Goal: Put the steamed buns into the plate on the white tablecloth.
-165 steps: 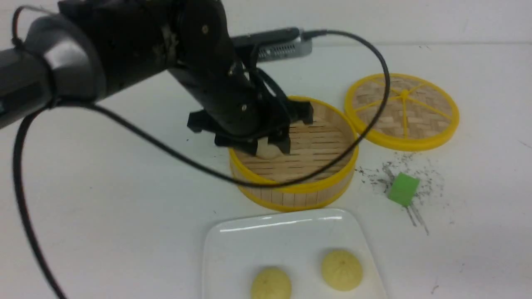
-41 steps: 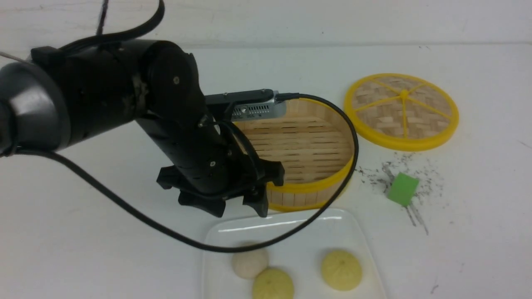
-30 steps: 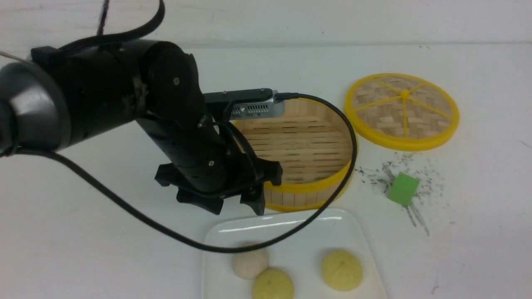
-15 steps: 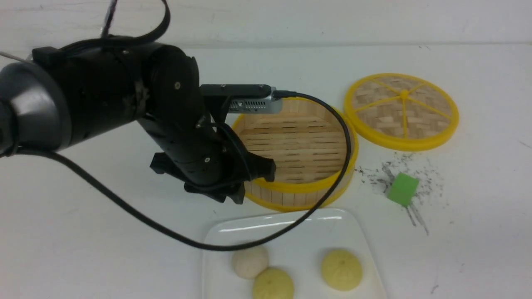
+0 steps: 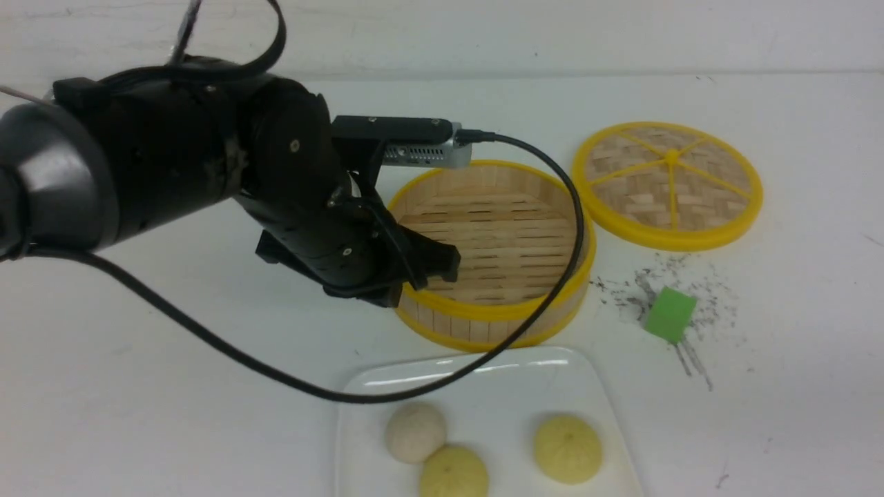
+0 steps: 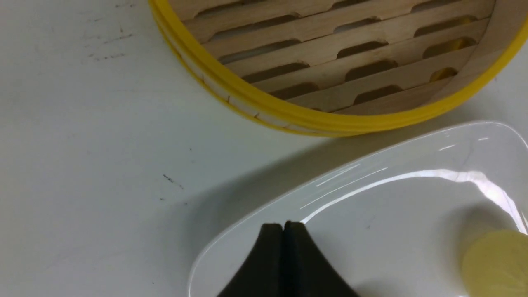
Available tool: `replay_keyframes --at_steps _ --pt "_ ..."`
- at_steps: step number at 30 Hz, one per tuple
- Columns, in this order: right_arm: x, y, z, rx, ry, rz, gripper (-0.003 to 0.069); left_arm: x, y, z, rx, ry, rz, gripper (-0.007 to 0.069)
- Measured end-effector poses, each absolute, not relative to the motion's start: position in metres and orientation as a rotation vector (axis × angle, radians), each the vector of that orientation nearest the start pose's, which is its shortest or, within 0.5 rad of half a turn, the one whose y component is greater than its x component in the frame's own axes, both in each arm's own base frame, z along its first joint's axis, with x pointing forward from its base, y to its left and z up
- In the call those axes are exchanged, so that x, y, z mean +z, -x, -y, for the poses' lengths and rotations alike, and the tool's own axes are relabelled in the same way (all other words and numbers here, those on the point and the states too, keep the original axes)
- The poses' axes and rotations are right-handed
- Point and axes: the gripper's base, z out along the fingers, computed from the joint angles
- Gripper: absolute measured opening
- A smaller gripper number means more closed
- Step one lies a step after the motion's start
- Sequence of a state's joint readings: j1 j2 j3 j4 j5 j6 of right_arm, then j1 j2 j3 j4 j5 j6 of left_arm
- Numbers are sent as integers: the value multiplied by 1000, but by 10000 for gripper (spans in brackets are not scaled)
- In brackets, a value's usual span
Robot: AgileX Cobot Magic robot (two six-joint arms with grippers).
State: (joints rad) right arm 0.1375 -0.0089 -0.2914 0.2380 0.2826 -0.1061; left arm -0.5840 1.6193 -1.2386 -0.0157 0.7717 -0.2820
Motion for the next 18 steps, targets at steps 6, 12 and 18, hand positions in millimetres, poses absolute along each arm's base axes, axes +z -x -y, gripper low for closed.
replay_keyframes --at_steps 6,12,18 --pt "247 -43 -11 224 78 -1568 0 284 -281 185 -303 -390 -2617 2" --pt "201 -51 -13 191 161 -1716 3 334 -253 164 -311 -391 -2500 2" --pt "174 -51 -15 194 238 -1834 7 373 -220 137 -275 -393 -2418 4"
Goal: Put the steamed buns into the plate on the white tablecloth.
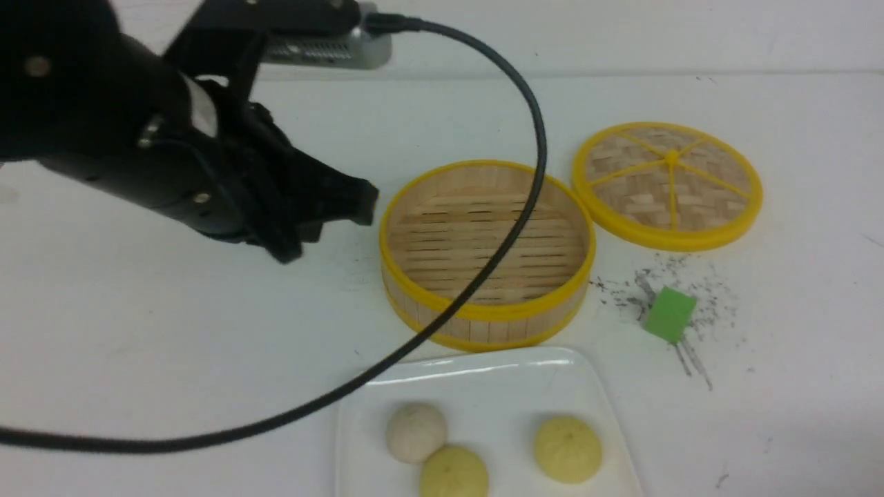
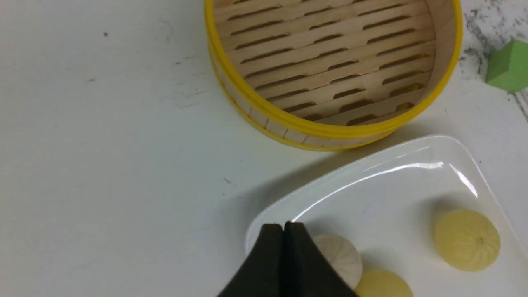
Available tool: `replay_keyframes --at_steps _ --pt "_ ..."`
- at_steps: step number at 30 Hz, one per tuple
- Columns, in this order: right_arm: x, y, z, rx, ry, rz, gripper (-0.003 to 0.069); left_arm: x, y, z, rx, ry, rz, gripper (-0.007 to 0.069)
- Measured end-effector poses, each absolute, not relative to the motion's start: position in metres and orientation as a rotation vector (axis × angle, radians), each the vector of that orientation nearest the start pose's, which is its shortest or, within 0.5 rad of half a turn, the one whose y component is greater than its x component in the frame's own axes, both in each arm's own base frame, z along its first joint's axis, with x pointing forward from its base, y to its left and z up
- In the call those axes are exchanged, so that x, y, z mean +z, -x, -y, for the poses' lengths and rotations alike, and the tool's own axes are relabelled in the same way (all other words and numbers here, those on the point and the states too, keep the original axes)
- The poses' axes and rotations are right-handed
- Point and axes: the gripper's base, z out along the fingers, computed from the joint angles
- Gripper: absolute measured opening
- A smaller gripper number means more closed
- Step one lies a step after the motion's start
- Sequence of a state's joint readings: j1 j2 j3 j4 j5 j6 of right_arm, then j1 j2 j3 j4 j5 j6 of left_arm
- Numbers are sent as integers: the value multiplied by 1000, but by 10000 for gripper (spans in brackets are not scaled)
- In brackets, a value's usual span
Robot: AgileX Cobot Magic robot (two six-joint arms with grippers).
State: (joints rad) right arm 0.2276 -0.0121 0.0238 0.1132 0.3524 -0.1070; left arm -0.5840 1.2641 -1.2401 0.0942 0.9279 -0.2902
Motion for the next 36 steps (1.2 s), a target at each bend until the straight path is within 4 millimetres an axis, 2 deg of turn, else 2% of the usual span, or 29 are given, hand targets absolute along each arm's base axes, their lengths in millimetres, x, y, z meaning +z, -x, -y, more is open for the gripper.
replay_keyframes --at_steps 2,6,9,11,14,18,19,23,26,27,28,30,36 --pt "171 -50 -16 193 248 -1869 11 389 -201 122 -254 -388 -2388 5" --pt "171 -50 -15 190 246 -1876 15 405 -178 103 -218 -375 -2363 5" --pt "171 -50 -15 183 238 -1878 17 410 -167 94 -205 -355 -2366 5" --pt "171 -50 -14 172 222 -1881 19 416 -151 82 -197 -340 -2357 5" --pt "171 -50 -14 166 214 -1881 21 413 -138 73 -197 -333 -2349 8" --pt "171 -50 -13 163 211 -1883 26 392 -108 53 -220 -282 -2350 11" --pt "171 -50 -13 163 211 -1883 27 390 -106 52 -221 -278 -2351 11" --pt "171 -50 -13 163 211 -1883 33 351 -78 34 -293 -181 -2325 12" --pt "171 -50 -13 163 211 -1883 38 320 -64 27 -343 -132 -2306 12" --pt "171 -50 -13 163 211 -1883 38 318 -64 26 -344 -132 -2304 12" --pt "171 -50 -13 163 211 -1883 40 303 -57 22 -379 -98 -2278 13" --pt "171 -50 -13 163 211 -1883 44 288 -53 20 -418 -60 -2252 15" --pt "171 -50 -13 163 211 -1883 50 273 -56 23 -530 -21 -2089 19"
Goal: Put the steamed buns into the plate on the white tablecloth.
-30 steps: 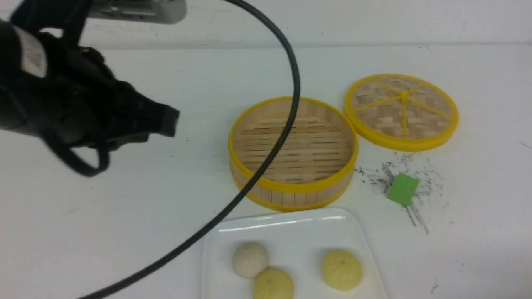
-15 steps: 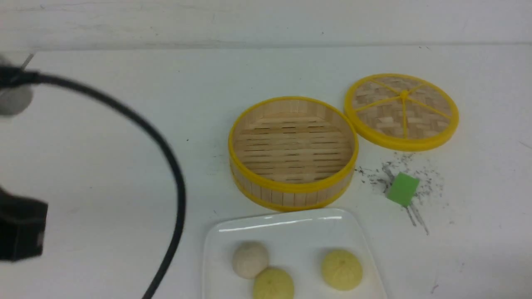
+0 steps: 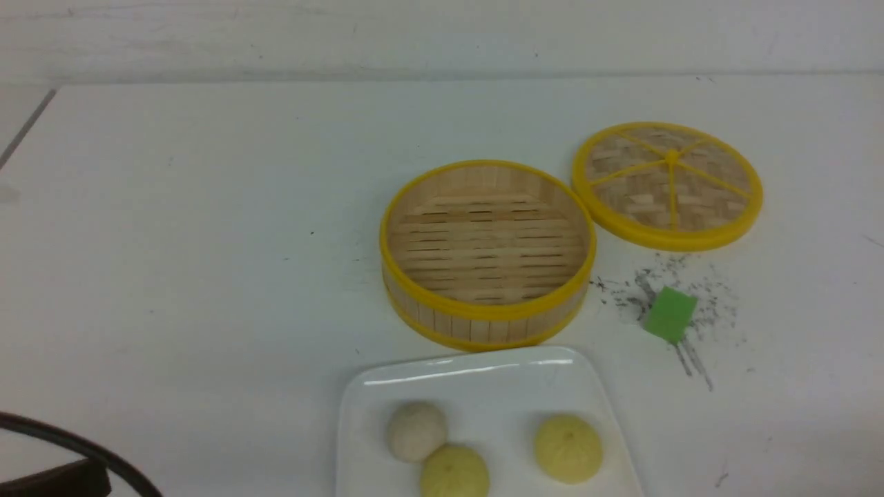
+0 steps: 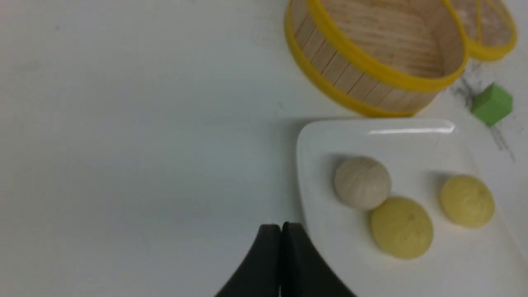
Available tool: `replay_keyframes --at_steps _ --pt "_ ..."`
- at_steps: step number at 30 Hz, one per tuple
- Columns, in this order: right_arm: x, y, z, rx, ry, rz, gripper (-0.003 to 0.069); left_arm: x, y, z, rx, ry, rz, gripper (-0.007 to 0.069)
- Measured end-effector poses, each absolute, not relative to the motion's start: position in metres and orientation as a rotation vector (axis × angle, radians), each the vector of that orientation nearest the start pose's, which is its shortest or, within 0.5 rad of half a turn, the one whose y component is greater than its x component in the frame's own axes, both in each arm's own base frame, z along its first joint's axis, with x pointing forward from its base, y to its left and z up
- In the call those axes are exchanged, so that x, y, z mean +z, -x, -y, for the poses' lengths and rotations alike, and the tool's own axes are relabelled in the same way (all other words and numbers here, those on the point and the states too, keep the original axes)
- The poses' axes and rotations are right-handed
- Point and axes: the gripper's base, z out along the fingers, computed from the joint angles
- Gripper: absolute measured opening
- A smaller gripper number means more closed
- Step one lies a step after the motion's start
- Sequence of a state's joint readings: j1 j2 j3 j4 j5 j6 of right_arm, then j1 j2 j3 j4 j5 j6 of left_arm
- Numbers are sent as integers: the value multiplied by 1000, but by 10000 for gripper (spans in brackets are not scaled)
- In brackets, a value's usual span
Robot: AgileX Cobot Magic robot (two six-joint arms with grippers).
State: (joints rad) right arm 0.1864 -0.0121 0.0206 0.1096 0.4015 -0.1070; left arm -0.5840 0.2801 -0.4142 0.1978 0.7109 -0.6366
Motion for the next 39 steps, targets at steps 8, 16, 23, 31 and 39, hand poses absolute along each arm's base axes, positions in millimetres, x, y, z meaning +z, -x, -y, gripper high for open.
replay_keyframes --at_steps 8,16,23,31,39 --pt "171 -50 -13 163 211 -1883 57 272 -62 29 -594 -51 -1953 20" --pt "171 -50 -13 163 211 -1883 62 270 -63 26 -521 -76 -1963 23" --pt "171 -50 -13 163 211 -1883 72 269 -63 26 -525 -73 -1970 33" --pt "171 -50 -13 163 211 -1883 81 247 -66 32 -605 -60 -1881 36" --pt "171 -50 -13 163 211 -1883 90 215 -59 13 -332 -9 -1758 39"
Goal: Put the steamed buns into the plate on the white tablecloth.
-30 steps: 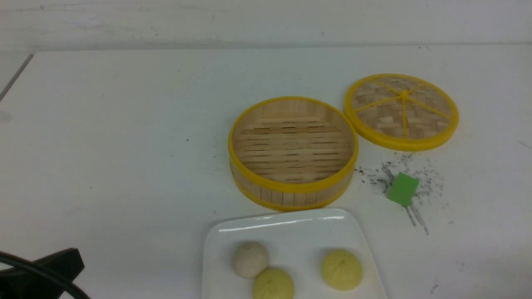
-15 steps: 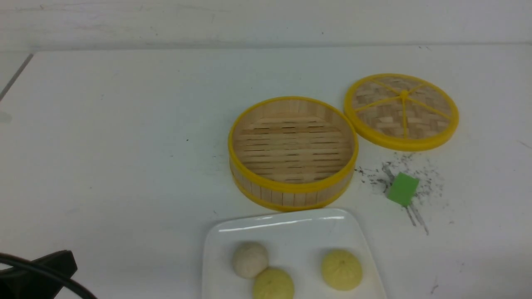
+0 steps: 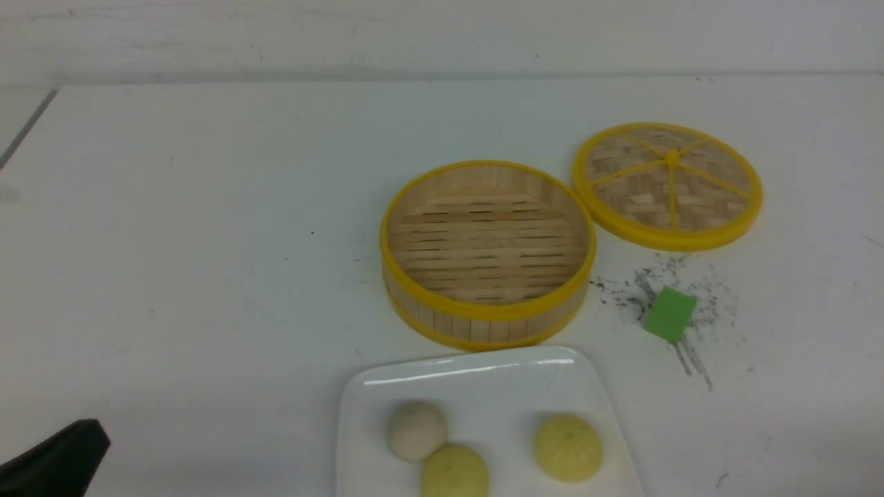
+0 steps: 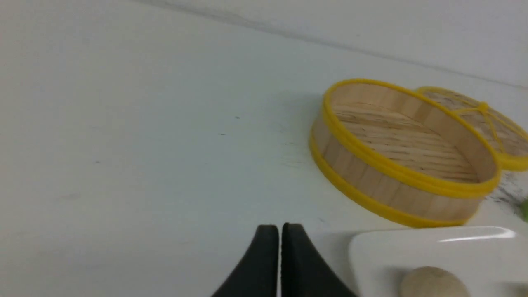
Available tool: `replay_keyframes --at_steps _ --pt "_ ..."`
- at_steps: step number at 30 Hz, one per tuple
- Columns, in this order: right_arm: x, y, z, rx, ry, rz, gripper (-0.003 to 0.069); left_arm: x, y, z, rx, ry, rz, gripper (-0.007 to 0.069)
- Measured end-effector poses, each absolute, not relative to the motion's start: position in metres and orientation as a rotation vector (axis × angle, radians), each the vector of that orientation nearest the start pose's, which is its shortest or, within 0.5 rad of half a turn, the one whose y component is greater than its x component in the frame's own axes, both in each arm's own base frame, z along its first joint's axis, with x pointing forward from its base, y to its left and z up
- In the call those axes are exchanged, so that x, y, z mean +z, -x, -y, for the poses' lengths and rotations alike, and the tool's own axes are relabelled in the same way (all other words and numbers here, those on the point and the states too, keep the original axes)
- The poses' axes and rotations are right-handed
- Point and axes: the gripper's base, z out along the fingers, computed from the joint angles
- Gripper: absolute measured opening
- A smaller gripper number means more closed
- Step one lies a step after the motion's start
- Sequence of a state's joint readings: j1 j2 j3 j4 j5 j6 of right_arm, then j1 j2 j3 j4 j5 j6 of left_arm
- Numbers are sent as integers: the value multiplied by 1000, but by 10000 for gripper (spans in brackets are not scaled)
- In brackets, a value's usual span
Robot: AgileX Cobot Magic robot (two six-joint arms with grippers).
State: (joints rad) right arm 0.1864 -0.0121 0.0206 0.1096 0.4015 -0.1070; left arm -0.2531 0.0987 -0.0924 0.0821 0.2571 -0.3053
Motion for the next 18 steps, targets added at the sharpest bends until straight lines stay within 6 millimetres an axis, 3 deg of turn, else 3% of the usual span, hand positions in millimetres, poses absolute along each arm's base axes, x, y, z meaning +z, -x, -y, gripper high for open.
replay_keyframes --at_steps 8,18 --pt "171 -50 -13 163 211 -1883 99 179 -55 2 -106 69 -1790 50" --pt "171 -50 -13 163 211 -1883 113 172 -53 0 -93 92 -1863 55"
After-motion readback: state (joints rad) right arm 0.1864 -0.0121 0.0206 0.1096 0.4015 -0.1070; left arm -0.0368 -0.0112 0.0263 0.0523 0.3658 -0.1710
